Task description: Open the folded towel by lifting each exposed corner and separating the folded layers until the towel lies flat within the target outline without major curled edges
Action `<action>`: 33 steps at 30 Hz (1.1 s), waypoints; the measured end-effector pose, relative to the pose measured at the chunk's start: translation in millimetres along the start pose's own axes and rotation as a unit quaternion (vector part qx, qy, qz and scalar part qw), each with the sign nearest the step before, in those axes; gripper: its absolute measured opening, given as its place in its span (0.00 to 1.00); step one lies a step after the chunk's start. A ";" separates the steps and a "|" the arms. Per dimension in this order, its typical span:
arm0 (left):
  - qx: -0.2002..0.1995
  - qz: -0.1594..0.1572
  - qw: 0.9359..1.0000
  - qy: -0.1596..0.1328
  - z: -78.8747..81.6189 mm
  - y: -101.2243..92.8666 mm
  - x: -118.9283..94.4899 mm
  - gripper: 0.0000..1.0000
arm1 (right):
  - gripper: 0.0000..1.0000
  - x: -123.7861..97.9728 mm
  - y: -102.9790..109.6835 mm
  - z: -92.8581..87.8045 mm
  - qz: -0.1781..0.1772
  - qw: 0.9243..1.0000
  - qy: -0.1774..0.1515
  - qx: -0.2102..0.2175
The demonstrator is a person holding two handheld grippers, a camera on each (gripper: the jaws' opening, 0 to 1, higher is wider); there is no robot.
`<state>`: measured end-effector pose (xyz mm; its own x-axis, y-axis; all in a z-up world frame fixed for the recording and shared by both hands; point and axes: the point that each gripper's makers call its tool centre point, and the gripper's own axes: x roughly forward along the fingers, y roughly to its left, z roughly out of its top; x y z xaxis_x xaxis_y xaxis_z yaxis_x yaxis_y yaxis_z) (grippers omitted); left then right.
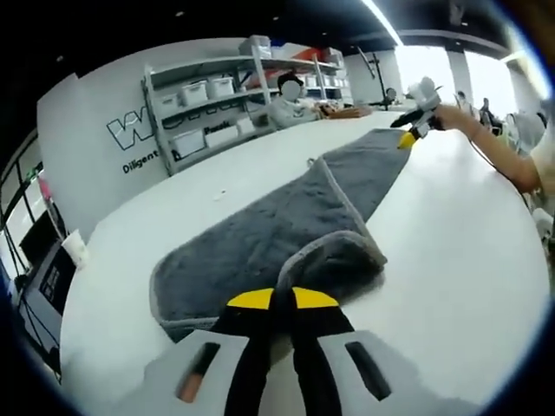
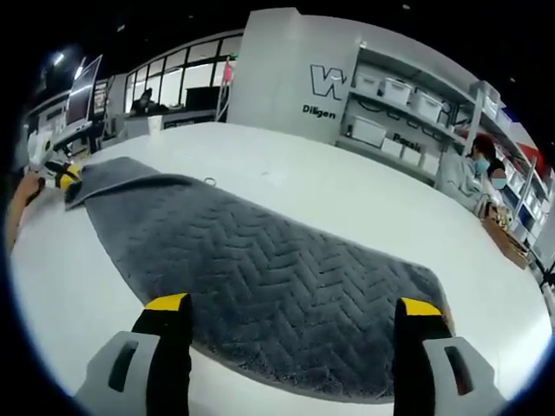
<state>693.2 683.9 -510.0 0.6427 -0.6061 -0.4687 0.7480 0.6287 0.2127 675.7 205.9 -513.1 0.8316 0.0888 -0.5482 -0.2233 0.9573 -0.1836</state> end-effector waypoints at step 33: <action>-0.082 0.034 0.996 0.026 -32.8 27.4 -32.9 0.13 | 0.97 -0.2 2.9 -4.3 0.002 1.000 0.008 -0.003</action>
<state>687.1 737.0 -516.9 0.6782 -0.5355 -0.5032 0.6630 0.7413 0.1047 672.7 207.5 -517.0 0.8221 0.0888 -0.5624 -0.2300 0.9554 -0.1853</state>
